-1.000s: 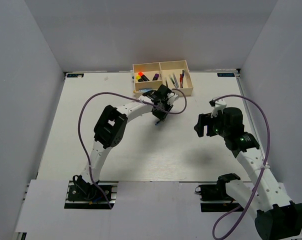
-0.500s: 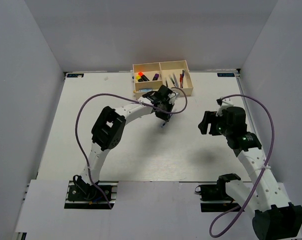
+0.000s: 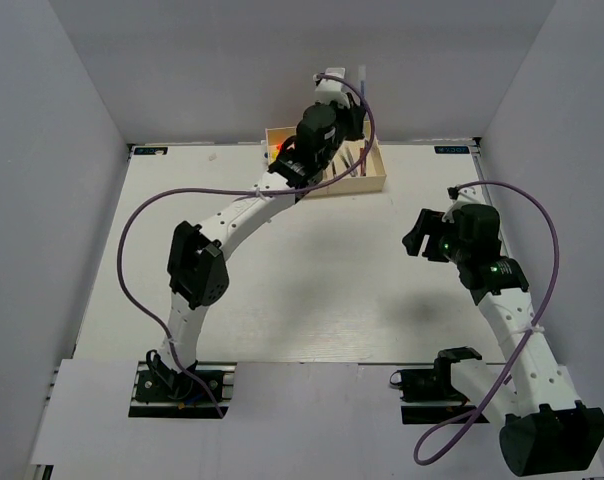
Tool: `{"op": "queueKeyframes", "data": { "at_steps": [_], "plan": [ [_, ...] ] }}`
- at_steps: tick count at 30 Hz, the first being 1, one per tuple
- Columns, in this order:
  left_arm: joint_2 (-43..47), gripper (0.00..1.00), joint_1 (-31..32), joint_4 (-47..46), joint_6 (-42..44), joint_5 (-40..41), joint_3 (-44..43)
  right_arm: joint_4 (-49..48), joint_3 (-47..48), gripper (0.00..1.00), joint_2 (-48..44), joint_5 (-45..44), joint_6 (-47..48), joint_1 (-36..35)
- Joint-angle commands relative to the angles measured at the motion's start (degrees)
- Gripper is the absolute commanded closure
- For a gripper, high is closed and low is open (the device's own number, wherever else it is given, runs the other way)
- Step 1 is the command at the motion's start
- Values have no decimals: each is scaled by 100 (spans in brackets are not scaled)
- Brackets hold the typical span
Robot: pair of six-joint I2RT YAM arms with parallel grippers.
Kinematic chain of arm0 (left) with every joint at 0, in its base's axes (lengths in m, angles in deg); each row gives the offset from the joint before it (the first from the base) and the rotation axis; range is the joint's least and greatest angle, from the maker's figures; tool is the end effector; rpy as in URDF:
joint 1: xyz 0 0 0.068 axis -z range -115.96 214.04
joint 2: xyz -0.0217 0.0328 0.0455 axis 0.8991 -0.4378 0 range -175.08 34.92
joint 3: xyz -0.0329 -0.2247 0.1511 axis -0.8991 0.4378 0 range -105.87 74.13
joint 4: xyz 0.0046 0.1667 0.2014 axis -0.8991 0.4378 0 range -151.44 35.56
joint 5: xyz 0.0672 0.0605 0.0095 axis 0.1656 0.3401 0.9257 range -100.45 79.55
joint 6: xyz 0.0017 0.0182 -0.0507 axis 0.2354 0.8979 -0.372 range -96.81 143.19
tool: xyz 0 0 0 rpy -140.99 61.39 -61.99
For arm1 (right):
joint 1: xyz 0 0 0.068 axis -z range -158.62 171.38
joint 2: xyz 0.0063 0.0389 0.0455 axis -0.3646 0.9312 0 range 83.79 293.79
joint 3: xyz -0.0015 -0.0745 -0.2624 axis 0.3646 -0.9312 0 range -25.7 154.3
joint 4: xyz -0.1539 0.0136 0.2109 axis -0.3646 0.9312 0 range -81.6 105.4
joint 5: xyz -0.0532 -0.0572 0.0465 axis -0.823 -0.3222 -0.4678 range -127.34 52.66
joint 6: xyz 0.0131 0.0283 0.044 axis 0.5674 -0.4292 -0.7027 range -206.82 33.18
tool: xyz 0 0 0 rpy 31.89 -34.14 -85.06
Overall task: Sort the stationery into containers
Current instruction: Place the pen in the storage box.
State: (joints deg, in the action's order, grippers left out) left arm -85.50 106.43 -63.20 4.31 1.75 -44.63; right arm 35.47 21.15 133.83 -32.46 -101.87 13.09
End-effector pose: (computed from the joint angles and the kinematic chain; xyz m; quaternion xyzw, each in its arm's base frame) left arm 0.3810 -0.3377 0.3943 0.0695 0.7031 -0.2940 0.6437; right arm 0.1906 0.0308 0.3069 0.0299 0.8661 0.1368 0.4798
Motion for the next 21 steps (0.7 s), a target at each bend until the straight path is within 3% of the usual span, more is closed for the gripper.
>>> {"op": "queueKeyframes", "data": {
  "at_steps": [1, 9, 15, 21],
  "plan": [
    [-471, 100, -12, -2384, 830, 790, 381, -105, 166, 26, -3, 100, -60, 47],
    [-2362, 100, -64, -3278, 1474, 976, -1017, -132, 88, 26, -56, 223, 37, 109],
    [-2846, 100, -64, -2839, 1255, 1029, -1219, -176, -18, 26, -161, 346, 90, 135],
    [-2891, 100, -231, -1778, 325, 907, -1299, -202, -150, 26, -249, 513, 46, 153]
  ]
}}
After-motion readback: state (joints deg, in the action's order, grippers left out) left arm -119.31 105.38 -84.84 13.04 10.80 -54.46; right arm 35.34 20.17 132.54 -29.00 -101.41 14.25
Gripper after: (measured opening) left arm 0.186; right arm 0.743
